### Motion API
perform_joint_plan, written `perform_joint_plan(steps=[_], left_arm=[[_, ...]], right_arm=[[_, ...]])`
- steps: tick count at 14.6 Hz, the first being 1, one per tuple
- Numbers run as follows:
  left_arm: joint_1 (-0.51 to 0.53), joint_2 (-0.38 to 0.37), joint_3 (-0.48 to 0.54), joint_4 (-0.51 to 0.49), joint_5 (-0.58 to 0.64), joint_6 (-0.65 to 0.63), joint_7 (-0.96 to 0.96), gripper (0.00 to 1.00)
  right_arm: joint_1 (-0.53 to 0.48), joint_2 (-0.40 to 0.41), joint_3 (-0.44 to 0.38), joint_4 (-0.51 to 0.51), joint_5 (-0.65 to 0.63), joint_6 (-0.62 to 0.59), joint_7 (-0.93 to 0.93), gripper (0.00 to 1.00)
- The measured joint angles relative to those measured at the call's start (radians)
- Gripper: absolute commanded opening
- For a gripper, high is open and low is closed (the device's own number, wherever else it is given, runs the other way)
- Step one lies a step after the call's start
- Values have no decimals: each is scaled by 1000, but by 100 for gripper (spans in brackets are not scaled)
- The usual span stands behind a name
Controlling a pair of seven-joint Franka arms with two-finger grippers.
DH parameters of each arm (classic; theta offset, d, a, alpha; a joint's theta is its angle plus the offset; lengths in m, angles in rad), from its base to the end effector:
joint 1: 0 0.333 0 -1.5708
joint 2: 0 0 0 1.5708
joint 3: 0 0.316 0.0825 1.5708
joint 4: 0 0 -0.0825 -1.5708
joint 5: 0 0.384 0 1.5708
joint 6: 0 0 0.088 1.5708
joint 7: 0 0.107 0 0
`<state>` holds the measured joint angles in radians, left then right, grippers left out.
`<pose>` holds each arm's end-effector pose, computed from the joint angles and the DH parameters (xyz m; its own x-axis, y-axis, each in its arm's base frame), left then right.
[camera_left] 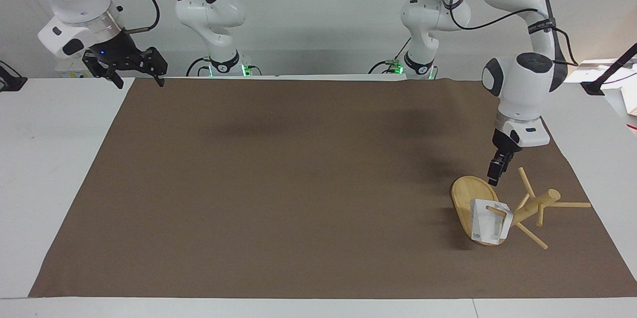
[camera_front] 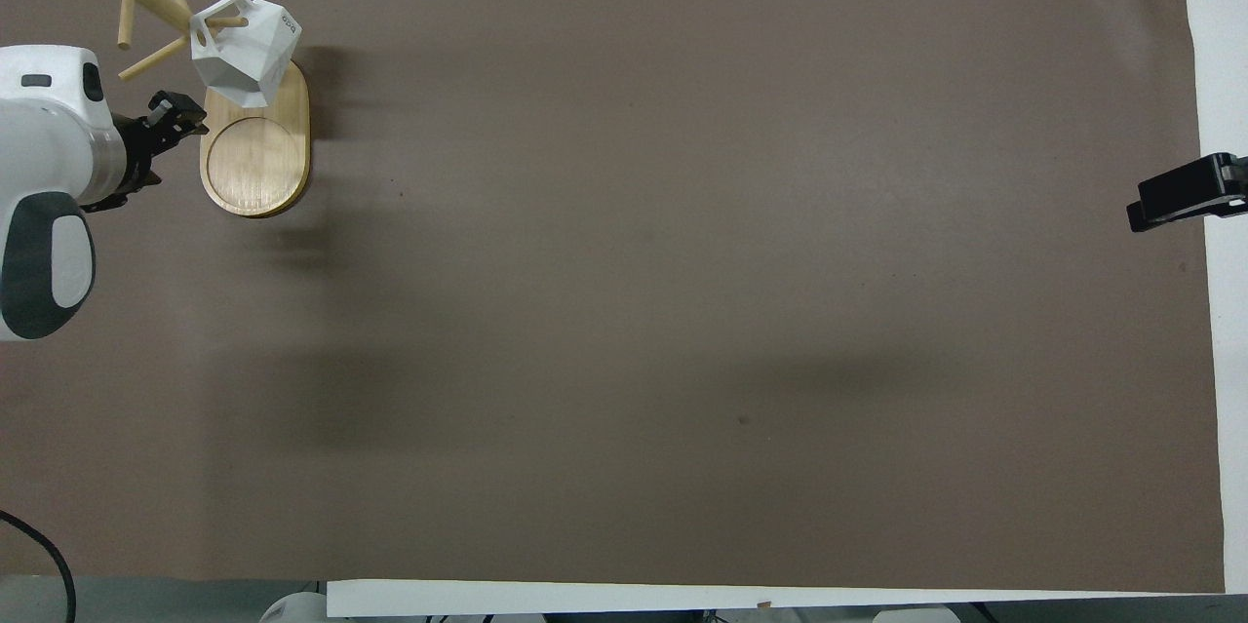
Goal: Hang cup on rack
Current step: 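Hang the mug on a rack peg and open the left gripper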
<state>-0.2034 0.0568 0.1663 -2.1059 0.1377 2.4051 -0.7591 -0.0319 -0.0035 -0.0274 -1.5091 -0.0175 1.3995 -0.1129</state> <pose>0.5757 -0.0214 0.4158 0.7760 0.5770 0.2546 0.5799 -0.8115 0.0716 0.5343 -0.0339 0.6409 0.9929 0.0509 -0.1072 0.0518 -0.9986 0.0053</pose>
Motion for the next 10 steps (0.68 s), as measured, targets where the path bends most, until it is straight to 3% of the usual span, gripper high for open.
perform_joint_plan(steps=[4, 7, 10], left_arm=[[18, -101, 0, 64, 0, -285, 267, 100], [15, -128, -10, 247, -5, -608, 496, 100], [14, -113, -14, 411, -72, -799, 656, 100]], right_arm=[[0, 0, 0, 2, 0, 0, 1, 100], [0, 0, 0, 2, 0, 0, 1, 100], [0, 0, 0, 2, 0, 0, 1, 100]])
